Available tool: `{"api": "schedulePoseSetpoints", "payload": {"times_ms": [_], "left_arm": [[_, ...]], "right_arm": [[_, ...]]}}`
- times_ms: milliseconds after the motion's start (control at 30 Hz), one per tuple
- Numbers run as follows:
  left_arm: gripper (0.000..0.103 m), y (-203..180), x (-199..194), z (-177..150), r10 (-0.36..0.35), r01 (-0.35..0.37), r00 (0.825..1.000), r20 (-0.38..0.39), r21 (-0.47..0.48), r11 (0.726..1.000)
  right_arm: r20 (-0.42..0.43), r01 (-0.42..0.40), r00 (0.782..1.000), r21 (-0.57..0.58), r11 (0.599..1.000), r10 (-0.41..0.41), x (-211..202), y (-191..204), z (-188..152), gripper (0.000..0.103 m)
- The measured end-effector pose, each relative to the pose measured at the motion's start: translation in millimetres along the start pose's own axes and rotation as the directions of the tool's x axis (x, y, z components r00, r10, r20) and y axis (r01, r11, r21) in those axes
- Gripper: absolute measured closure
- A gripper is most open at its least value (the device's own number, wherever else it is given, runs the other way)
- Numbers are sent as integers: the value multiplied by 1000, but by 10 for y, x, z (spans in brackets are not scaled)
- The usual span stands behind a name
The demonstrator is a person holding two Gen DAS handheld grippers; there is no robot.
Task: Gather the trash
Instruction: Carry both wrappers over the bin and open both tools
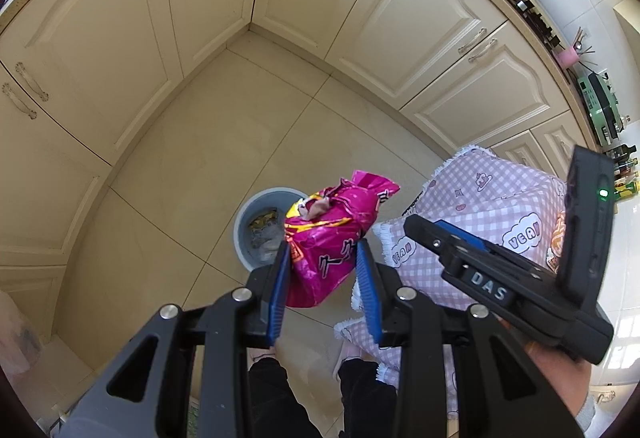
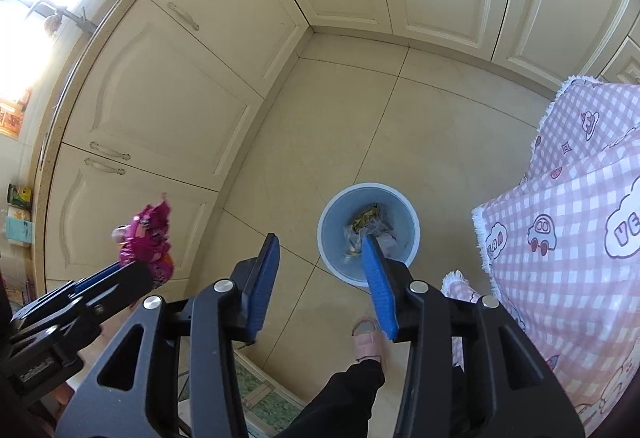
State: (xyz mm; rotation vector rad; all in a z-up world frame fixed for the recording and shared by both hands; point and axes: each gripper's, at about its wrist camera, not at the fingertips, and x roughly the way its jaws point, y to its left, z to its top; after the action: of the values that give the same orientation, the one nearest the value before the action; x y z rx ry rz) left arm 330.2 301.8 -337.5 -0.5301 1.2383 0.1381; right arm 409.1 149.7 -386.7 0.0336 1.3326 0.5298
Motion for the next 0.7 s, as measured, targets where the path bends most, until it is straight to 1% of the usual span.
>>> {"api": "schedulePoseSetpoints", "payload": {"times_ms": [167, 333, 533, 567, 633, 667, 700], "left_arm": [[72, -103, 58, 34, -5, 5, 1000, -13, 18, 1000], [71, -237, 115, 60, -8, 9, 1000, -24, 36, 999], [69, -421, 111, 79, -2, 2, 1000, -12, 54, 999], [68, -453, 106, 82, -2, 2, 1000, -6, 53, 999], [61, -488, 106, 89, 7, -7, 1000, -2, 48, 999], [55, -516, 97, 88, 16, -16, 1000, 7, 46, 999], [52, -538, 89, 91, 20, -20, 1000, 12, 45, 999]], "right_arm": [[20, 2, 1000, 0, 1000, -2, -124, 13, -30, 58], [49, 0, 999, 18, 1000, -1, -276, -58, -60, 56], [85, -6, 996, 49, 999, 2, -472, -211, -68, 56], [92, -8, 996, 54, 999, 3, -508, -247, -70, 56], [103, -9, 995, 61, 998, 2, -566, -297, -75, 55], [109, -9, 994, 67, 998, 2, -592, -327, -79, 55], [115, -10, 993, 74, 997, 1, -624, -363, -86, 55]]}}
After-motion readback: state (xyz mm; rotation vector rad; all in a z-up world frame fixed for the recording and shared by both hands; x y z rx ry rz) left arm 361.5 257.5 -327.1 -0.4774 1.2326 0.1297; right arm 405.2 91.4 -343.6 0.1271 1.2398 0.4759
